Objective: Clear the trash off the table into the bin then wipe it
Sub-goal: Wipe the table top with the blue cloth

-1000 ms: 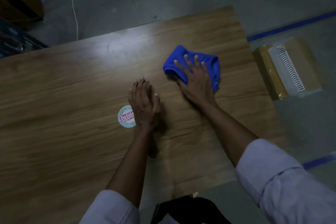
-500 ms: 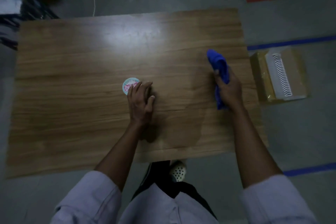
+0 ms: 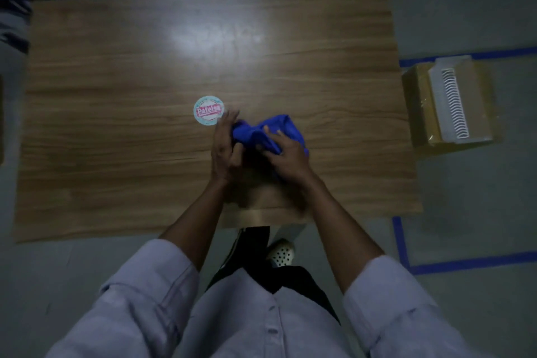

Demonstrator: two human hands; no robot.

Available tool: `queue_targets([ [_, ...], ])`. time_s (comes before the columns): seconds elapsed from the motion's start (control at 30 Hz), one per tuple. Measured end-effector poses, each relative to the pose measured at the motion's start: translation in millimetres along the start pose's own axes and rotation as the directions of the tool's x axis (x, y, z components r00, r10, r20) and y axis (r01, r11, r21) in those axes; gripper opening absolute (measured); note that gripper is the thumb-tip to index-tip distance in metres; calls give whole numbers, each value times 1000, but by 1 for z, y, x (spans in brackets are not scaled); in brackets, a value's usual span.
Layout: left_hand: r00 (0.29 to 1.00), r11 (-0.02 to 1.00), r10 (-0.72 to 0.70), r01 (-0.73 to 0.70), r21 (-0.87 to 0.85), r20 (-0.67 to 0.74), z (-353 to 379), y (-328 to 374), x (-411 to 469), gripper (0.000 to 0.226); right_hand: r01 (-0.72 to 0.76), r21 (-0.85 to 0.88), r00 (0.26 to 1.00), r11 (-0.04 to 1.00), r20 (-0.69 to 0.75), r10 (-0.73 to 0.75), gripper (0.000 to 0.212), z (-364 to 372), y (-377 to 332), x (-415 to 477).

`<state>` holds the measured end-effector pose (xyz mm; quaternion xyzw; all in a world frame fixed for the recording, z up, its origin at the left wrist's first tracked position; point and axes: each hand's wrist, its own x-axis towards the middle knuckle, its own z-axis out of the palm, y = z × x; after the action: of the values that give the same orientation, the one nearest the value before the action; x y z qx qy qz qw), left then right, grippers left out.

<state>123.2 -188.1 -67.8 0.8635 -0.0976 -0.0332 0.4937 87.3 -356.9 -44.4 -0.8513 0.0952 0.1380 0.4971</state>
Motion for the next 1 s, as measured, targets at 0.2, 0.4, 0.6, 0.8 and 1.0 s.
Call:
queue_targets([
  [0.2,996,980,67,-75,184,50,0,4,-28,74,-92,249,832,964,-513,211,42,-93,19,-59],
  [0.4,987,930,112,-145,338,115,9,-13,-50,81,-141,-526,946,839,-321,-42,58,-35,75,-19],
  [0.6,993,957,109,-119,266,50,13,-21,-52,76,57,-361,971,931,-198,-137,55,54,32,-29],
  [0.8,994,966,93,-102,237,50,-11,-8,-78,72,-138,302,961,943,-189,201,32,4,6,-87],
  [1.0,988,879,71,-128,460,139,-13,-17,-99,74,-349,-208,844,914,-493,210,54,-50,60,-106],
])
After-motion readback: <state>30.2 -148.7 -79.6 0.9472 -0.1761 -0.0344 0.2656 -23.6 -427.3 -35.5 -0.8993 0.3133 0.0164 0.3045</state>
